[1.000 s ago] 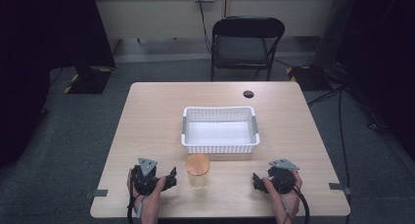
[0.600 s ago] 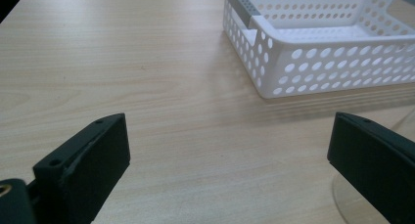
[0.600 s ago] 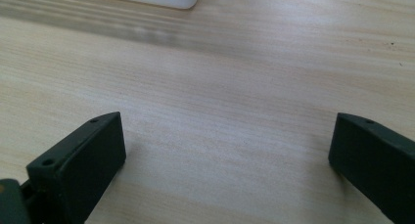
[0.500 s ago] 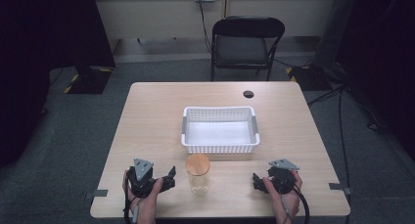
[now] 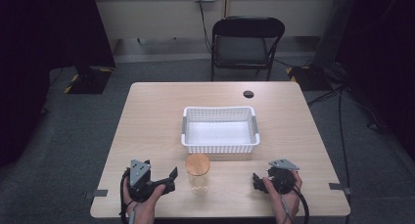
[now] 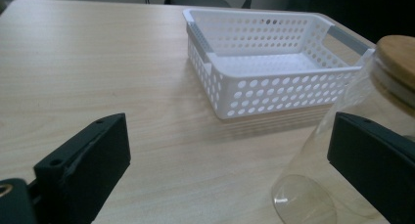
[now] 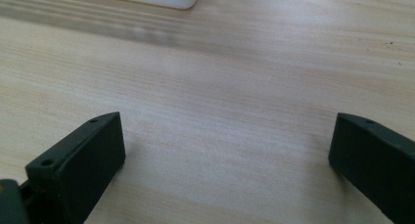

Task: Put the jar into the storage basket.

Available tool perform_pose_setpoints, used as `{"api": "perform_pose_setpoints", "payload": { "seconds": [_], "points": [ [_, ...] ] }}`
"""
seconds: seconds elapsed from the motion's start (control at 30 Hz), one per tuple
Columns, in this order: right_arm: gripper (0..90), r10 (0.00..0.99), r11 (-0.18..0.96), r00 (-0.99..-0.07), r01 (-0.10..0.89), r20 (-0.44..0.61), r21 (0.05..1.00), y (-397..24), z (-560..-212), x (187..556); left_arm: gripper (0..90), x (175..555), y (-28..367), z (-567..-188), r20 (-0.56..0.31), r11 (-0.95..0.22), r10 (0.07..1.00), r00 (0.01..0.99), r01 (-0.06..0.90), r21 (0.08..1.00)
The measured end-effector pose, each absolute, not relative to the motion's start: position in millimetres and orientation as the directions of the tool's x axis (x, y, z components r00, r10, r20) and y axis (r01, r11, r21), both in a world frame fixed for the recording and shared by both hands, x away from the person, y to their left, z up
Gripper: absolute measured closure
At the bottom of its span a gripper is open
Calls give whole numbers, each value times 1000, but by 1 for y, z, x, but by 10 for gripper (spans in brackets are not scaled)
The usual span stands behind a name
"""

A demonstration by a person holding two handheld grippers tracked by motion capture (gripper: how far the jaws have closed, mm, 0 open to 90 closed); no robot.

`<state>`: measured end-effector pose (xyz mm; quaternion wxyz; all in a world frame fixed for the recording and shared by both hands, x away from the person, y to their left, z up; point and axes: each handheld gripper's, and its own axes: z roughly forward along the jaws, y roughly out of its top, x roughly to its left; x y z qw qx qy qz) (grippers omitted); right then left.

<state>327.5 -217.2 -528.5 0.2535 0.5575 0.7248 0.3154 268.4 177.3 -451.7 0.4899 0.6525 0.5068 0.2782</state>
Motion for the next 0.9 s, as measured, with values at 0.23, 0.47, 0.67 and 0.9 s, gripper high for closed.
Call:
{"api": "perform_pose_setpoints", "payload": {
  "seconds": [0.23,0.47,0.67,0.9],
  "points": [
    [0,968,179,-249,648,-16,740,-217,-528,327,14,261,170,-443,-104,-45,920,377,366,930],
    [0,968,179,-249,648,-16,740,-217,-528,327,14,256,165,-436,-90,-57,901,424,321,945],
    [0,968,179,-249,648,-16,740,-217,-528,327,20,252,159,-433,-61,-53,903,426,251,967],
    [0,968,179,-249,648,-16,740,-217,-528,327,17,252,150,-432,-67,-65,870,489,248,967]
  ]
}}
